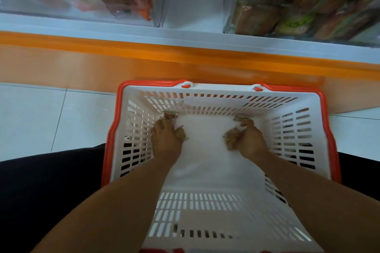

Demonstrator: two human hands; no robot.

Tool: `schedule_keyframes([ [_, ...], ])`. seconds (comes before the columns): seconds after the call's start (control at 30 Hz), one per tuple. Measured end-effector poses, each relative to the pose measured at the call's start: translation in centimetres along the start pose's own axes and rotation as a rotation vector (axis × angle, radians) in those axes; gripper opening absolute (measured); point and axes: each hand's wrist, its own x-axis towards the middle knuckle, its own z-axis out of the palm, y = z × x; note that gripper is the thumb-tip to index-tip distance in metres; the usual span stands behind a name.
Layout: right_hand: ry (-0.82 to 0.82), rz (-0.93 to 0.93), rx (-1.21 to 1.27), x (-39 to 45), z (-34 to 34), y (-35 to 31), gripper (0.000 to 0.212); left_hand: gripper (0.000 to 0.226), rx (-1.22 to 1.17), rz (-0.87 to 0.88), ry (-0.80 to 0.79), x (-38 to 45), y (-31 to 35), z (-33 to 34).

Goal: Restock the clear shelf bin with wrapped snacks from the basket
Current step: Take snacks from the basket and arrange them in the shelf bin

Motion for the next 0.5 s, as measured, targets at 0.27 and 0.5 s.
schedule_keyframes([
  [0.27,-0.033,0.286,1.378,-0.7,0.4,-0.3,0.032,0.048,-0.332,-0.228,-0.049,1.5,0.9,-0.4],
  [0.5,0.111,0.333,1.716,0.4,-0.6,-1.6,0.021,0.092,-0.729,-0.332,-0.094,2.7,1.7,-0.6],
])
